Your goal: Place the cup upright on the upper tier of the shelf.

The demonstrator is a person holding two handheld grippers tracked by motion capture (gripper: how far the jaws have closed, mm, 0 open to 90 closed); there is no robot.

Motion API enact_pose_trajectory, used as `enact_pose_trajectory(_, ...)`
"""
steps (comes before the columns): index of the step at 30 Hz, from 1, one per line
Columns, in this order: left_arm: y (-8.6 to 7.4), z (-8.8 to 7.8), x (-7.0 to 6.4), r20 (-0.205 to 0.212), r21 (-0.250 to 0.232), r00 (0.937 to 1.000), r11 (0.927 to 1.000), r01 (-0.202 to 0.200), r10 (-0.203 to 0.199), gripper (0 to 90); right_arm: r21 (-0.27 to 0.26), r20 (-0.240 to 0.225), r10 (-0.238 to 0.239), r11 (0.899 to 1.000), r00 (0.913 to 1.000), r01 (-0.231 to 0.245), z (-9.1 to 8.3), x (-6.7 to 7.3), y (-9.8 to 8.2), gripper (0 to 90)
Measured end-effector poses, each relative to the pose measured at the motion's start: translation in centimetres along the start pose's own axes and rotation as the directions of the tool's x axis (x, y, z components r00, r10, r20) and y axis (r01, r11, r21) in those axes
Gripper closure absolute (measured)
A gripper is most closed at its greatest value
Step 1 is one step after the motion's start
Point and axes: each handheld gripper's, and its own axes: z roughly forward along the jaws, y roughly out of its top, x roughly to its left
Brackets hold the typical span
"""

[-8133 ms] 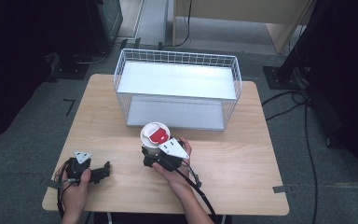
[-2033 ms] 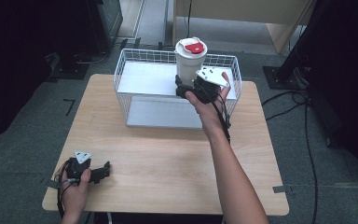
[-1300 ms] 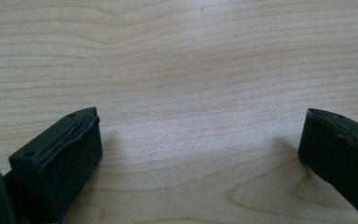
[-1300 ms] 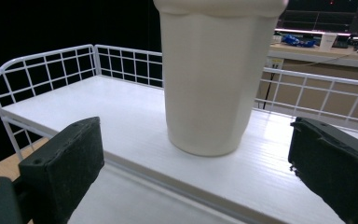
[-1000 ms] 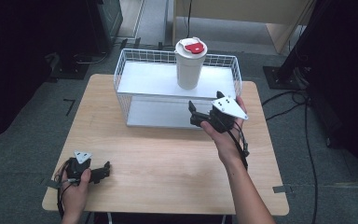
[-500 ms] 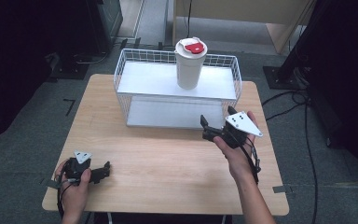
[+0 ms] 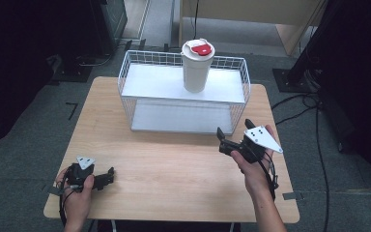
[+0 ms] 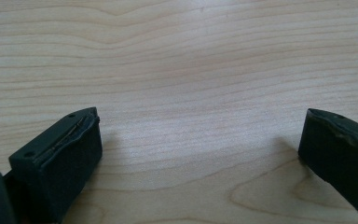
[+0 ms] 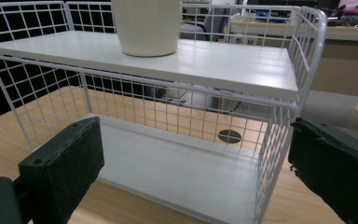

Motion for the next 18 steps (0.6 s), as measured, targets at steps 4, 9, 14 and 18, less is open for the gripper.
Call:
enact_pose_trajectory(4,0.0,0.0,0.0,0.000,0.000,1.0000,1.0000,0.000,0.000,0.0,0.013,0.012,0.001,1.000,0.9999,-0.001,-0.6,-0.6,-0.8,3.4)
enact_pose_trajectory(9,0.0,0.0,0.0,0.000,0.000,1.0000,1.0000,0.000,0.000,0.0,0.029,0.037,0.008,1.000,0.9993,-0.009,-1.3,-1.5,-1.9,3.4)
enact_pose_trajectory(14,0.0,0.0,0.0,0.000,0.000,1.0000,1.0000,0.000,0.000,0.0,0.043,0.064,0.023,0.999,0.9977,-0.026,-2.2,-2.6,-3.0,3.4)
enact_pose_trajectory(18,0.0,0.0,0.0,0.000,0.001,1.0000,1.0000,0.000,0.000,0.0,0.055,0.089,0.032,0.998,0.9955,-0.037,-3.0,-3.6,-3.9,3.4)
